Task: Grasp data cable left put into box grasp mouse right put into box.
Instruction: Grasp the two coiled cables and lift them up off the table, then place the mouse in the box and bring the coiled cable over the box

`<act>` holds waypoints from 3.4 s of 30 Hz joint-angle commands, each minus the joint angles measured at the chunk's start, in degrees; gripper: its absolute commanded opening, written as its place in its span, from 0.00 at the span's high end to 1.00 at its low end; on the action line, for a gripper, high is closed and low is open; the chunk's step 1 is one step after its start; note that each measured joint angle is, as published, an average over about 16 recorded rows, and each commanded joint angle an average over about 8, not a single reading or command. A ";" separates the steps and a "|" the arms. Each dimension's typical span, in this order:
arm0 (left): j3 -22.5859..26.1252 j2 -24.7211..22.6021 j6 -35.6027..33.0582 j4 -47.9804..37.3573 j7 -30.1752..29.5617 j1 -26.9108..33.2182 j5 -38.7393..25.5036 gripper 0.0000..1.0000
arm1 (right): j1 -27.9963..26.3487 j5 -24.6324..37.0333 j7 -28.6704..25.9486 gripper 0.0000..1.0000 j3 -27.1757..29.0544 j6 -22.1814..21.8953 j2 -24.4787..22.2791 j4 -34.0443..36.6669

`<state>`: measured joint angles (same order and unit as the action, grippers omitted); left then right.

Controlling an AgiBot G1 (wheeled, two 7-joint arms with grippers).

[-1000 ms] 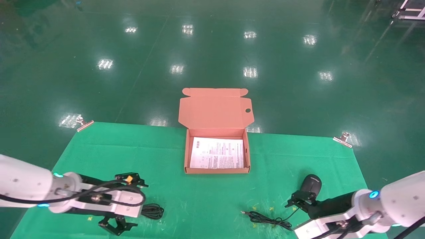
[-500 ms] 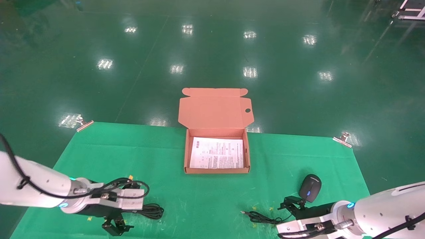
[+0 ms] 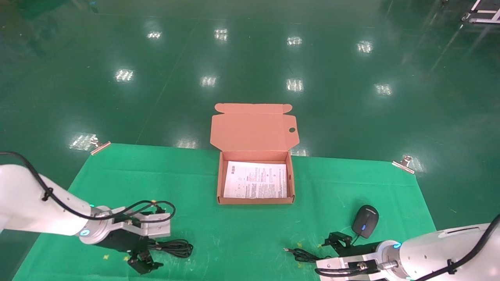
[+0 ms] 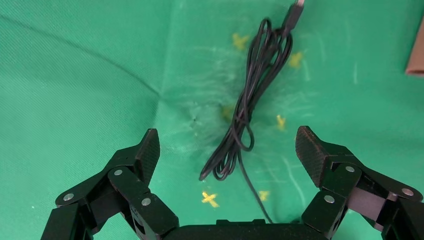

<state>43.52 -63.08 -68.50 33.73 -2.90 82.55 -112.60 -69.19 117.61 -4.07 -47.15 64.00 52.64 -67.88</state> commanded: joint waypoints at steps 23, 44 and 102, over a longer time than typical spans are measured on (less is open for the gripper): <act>-0.46 -2.31 2.77 -9.30 6.13 1.43 0.97 1.00 | 1.71 -0.02 2.29 1.00 0.41 -4.39 0.27 3.62; -0.38 -2.10 2.50 -8.46 5.84 1.28 0.89 1.00 | 1.57 -0.10 2.05 1.00 0.40 -3.90 0.21 3.34; -6.84 -0.17 17.13 17.46 -0.33 12.50 -1.33 1.00 | -26.03 -13.60 12.21 1.00 13.13 -18.04 13.97 13.18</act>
<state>36.74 -63.11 -51.64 50.96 -3.21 94.81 -113.90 -94.53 104.26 7.50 -34.18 46.07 66.39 -55.40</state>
